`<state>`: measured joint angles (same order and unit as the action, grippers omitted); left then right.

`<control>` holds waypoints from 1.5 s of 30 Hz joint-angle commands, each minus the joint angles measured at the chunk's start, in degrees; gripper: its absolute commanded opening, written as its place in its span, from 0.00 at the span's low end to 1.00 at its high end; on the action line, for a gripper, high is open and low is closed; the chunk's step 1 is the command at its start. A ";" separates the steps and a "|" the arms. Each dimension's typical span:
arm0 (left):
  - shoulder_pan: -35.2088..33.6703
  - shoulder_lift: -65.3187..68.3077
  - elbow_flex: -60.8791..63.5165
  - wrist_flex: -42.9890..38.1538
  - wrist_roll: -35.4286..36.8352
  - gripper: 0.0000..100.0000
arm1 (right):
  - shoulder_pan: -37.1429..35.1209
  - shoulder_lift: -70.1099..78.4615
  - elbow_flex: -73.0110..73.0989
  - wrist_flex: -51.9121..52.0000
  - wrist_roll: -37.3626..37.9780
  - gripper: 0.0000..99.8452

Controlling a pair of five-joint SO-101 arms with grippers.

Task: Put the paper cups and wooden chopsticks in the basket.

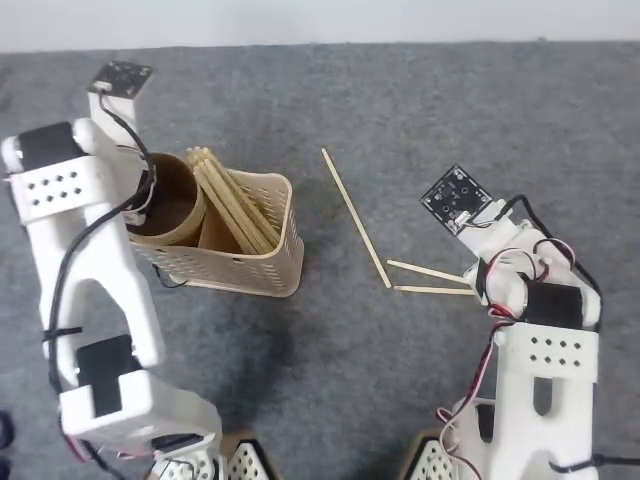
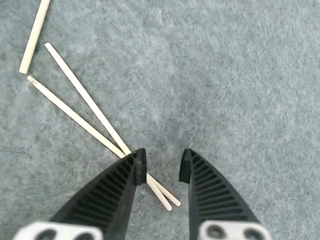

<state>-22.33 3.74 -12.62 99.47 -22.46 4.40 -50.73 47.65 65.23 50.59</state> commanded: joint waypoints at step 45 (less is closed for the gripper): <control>-1.49 -27.25 -39.52 -0.79 3.69 0.25 | 0.04 -1.45 6.68 -11.38 -0.62 0.12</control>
<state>-22.86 -20.53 -48.31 99.38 -21.41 4.40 -50.73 53.01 59.08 50.59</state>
